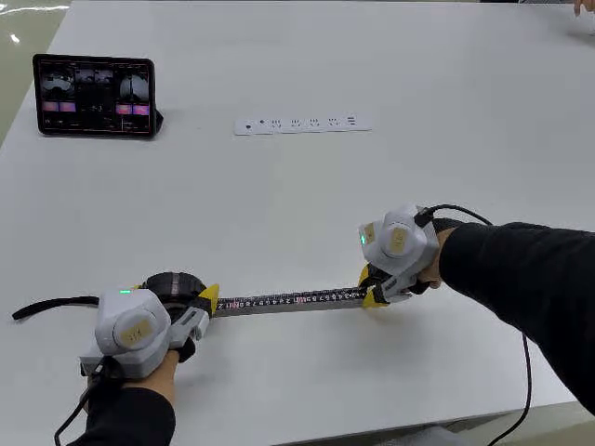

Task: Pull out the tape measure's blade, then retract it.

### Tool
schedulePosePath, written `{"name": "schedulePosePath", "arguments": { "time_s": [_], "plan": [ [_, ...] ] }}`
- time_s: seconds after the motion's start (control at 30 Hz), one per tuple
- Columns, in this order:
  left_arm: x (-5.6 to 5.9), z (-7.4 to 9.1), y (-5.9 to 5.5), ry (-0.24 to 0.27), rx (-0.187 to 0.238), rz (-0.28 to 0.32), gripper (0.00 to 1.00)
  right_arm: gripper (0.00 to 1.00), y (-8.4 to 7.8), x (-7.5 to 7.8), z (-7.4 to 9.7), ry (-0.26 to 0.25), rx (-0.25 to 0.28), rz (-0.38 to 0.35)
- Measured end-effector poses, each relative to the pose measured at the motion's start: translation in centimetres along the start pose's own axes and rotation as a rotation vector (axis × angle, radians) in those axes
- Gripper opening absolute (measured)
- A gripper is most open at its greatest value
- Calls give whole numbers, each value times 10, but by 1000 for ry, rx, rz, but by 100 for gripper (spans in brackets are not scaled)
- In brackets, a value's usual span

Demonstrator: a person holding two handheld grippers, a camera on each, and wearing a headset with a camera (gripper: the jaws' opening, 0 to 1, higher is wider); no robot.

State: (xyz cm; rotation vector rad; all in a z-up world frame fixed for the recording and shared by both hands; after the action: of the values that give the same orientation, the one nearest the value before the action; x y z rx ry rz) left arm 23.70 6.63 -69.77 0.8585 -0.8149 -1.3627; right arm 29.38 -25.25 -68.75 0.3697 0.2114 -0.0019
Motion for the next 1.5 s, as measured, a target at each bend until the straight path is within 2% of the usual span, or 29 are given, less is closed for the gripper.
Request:
{"name": "schedulePosePath", "arguments": {
  "time_s": [0.33,0.5,0.77,1.5],
  "plan": [
    [1,1,0,-3,-6,-6,63,9,1,1,0,7,-2,-11],
    [1,2,0,-5,-10,-6,63,9,4,0,0,-8,-15,-30],
    [1,2,-1,-6,-13,-7,63,9,4,0,-1,-10,4,-67],
    [1,0,0,-11,-31,-2,63,9,17,2,-6,-21,-32,-85]
  ]
}}
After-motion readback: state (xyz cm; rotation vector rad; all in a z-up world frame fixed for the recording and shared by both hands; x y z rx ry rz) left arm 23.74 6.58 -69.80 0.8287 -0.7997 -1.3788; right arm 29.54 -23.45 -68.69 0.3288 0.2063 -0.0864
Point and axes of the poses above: the centre of the closed fingertips' face, and the gripper's own axes: z roughly backward along the fingers, x roughly to its right, y roughly out of its top, the point moved 10 cm from there along z, roughly backward along the fingers, and after that the axes turned 11 degrees about y, right-handed, at the moved point
